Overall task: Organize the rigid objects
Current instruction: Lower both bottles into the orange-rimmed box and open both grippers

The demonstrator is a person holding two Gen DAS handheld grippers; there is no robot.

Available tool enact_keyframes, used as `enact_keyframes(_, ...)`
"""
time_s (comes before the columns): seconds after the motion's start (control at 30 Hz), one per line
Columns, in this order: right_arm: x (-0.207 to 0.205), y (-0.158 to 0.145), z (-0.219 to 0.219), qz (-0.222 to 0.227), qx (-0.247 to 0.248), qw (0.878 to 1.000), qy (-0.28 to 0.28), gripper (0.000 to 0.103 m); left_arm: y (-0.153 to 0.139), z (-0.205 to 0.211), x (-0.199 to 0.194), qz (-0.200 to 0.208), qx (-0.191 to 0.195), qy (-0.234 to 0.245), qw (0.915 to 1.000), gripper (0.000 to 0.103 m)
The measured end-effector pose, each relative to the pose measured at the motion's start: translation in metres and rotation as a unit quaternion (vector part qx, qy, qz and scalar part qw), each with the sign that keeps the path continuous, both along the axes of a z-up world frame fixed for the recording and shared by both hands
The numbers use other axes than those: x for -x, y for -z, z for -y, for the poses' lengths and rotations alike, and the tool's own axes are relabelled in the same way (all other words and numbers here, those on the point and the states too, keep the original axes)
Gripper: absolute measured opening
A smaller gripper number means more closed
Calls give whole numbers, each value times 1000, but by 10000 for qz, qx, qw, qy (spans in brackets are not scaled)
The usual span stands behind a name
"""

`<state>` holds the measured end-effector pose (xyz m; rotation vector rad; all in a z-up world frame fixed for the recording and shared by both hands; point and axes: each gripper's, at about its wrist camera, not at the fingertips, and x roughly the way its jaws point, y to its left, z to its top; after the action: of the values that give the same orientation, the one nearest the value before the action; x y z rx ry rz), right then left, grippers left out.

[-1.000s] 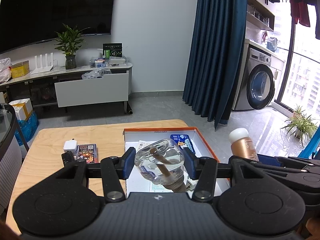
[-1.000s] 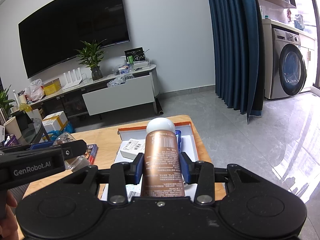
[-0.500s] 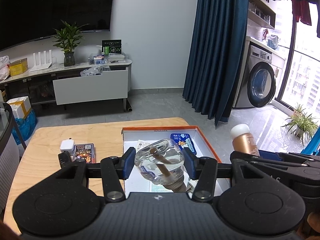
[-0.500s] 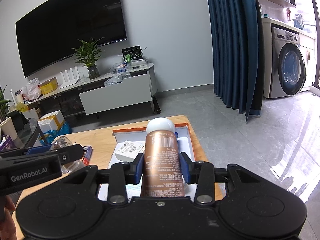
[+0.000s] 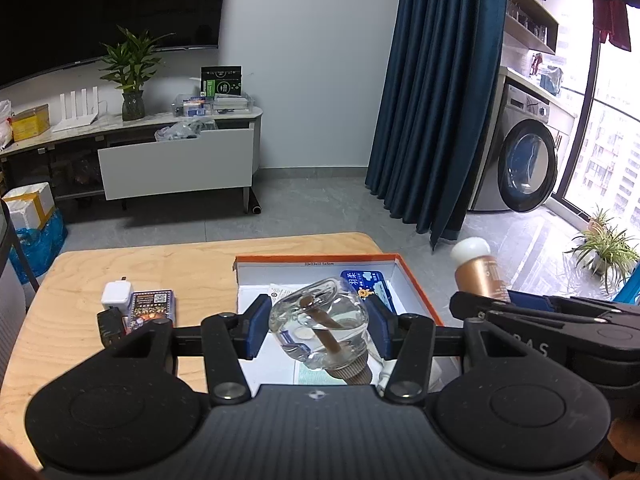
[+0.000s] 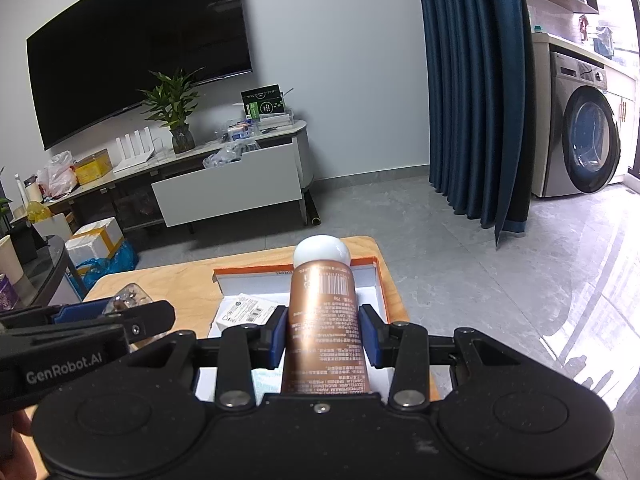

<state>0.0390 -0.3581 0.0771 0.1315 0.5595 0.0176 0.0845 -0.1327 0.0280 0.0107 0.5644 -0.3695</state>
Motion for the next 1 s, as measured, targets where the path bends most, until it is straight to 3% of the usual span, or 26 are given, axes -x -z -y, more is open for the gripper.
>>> enact_keyframes(0.57,-72,14,5,-279,59,9996,-9,46,12,12,-40,-256,34,0,9997,52)
enact_keyframes(0.67,-83,16,5,-329,106,9994,-38,6,16,14,-46,-315,41,7,9995,52)
enact_keyframes(1.0,-87,18,17,-296,40,9995,50,14,33,25,-68,-716,149,149,9972,52)
